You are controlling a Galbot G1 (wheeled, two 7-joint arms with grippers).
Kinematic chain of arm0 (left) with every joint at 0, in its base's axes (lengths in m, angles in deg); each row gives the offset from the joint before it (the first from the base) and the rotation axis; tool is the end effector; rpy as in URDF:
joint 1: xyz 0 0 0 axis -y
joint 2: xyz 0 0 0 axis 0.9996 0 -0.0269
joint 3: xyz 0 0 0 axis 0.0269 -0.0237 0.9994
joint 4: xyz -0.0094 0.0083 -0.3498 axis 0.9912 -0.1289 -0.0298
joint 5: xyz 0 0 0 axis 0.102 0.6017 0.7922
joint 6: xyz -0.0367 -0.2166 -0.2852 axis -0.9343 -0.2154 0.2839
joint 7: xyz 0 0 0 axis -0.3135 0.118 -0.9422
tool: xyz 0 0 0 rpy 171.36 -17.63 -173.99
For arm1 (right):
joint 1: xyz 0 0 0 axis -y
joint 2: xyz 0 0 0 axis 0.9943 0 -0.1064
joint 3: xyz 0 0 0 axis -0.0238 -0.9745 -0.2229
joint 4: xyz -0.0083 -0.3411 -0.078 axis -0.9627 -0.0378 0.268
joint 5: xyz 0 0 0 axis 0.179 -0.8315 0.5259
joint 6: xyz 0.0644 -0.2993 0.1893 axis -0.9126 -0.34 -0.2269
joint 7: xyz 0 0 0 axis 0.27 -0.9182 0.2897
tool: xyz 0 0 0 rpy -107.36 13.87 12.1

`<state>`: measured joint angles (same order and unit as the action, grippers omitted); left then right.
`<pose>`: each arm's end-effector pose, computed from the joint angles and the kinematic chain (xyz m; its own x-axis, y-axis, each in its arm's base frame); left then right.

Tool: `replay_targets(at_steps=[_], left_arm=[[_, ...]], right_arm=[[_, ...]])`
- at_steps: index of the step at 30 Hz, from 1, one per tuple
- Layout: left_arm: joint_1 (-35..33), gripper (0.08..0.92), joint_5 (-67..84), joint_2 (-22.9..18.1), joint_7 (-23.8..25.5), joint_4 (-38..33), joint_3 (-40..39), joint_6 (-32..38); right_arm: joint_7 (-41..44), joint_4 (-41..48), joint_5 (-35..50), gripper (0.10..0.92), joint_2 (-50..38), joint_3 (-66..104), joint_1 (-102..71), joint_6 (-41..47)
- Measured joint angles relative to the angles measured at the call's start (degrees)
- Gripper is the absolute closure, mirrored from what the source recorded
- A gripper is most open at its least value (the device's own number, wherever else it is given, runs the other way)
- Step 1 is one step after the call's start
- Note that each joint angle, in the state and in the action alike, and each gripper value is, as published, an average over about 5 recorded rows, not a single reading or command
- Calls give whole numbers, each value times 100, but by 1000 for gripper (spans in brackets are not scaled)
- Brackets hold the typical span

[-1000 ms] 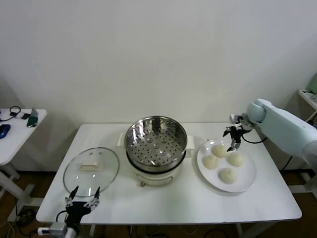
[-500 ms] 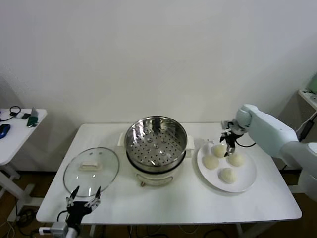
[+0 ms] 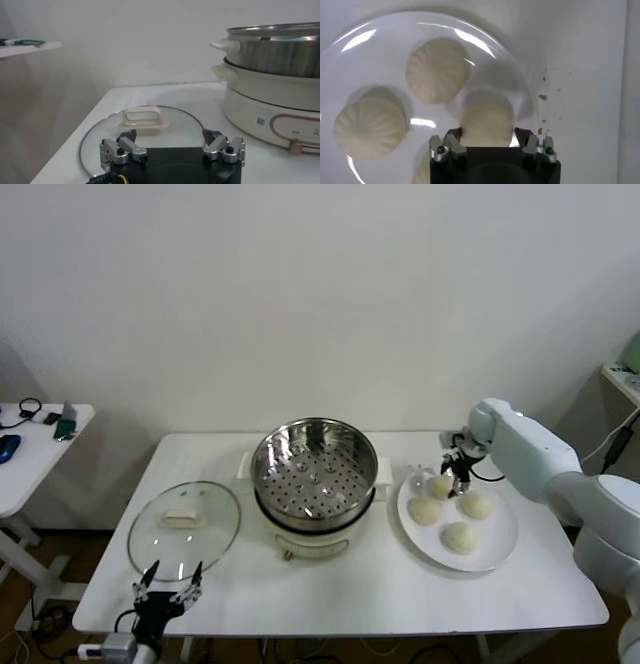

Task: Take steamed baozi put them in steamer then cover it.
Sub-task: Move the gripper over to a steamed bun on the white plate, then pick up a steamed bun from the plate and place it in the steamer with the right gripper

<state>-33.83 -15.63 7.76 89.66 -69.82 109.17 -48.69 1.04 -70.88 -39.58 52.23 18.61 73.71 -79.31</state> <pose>0.1442 0.1061 -0.3741 -0.9450 -0.0323 0.3254 -0.0155 0.9984 0.0541 0.6346 -0.1511 -0.2366 -0.1472 -0.0684 0.9867 -0.9877 -0.0438 -0.1503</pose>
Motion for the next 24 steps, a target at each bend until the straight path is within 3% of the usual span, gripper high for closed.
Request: replay_targets(at_steps=[12,24], left_arm=[[-38,177,-22,-24,-8,-33,23,49],[15,177,-46,-24,-16,-45,-8,63]], right_arm=[[121,-565,514,363,-327,-560,637,-223],[-52,-2638,1568,364,-582,-2120,2740,-809]])
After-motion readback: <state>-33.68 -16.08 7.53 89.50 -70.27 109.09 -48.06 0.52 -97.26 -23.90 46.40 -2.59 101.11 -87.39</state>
